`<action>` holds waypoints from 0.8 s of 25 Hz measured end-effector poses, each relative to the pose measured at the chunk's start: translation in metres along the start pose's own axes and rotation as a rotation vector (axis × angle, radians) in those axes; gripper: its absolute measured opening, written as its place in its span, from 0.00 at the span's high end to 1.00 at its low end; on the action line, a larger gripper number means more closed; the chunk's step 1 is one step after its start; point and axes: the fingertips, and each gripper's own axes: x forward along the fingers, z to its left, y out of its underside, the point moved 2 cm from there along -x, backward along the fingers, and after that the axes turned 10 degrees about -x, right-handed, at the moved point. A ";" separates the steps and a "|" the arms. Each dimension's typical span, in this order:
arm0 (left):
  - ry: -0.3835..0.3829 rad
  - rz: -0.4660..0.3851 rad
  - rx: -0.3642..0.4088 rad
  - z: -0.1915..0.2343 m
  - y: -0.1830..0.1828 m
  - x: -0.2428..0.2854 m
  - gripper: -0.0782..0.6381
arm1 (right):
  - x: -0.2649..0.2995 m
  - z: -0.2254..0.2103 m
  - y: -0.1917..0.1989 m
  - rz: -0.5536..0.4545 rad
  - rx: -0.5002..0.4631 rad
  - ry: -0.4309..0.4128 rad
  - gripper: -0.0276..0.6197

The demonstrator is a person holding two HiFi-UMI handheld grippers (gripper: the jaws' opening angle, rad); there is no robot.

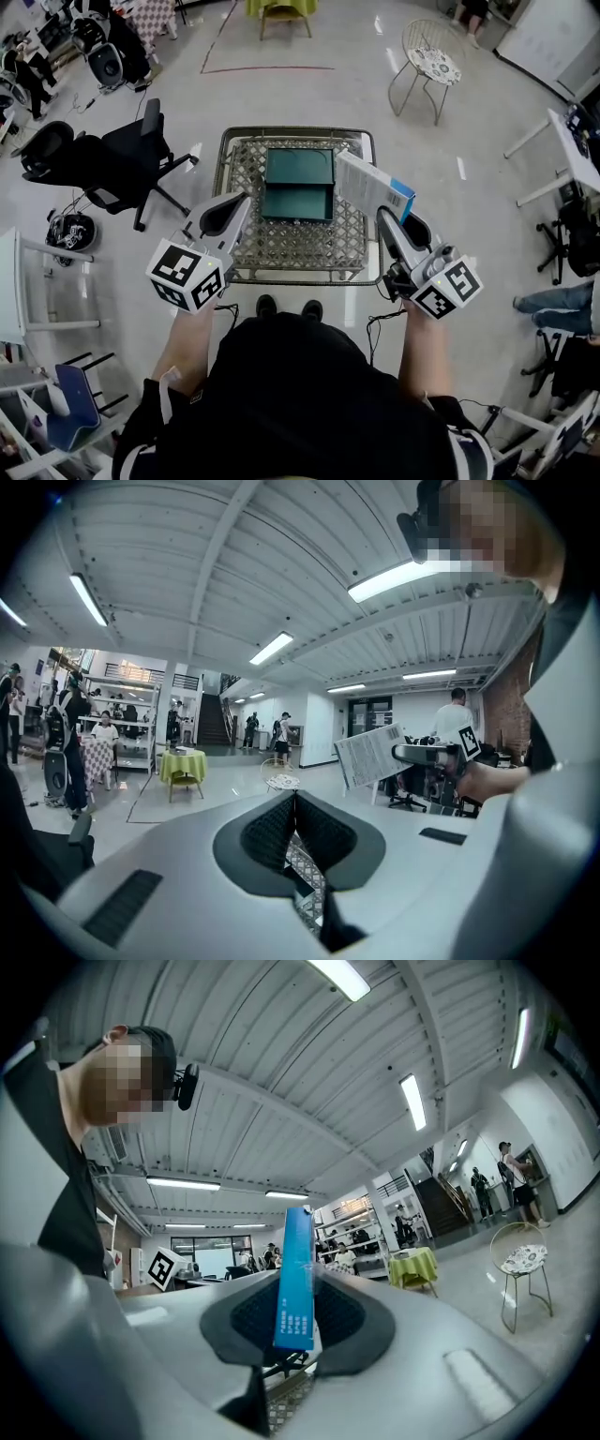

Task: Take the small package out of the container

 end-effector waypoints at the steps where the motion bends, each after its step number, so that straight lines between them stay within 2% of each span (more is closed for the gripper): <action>1: 0.005 -0.002 -0.002 0.003 0.000 -0.001 0.88 | 0.005 0.004 0.000 -0.005 -0.008 -0.007 0.82; 6: 0.018 -0.012 0.003 0.007 -0.003 -0.004 0.88 | 0.017 0.013 0.002 -0.007 -0.023 -0.018 0.83; 20: 0.012 -0.022 -0.015 0.034 -0.004 -0.014 0.88 | 0.033 0.021 -0.001 0.003 -0.047 0.036 0.83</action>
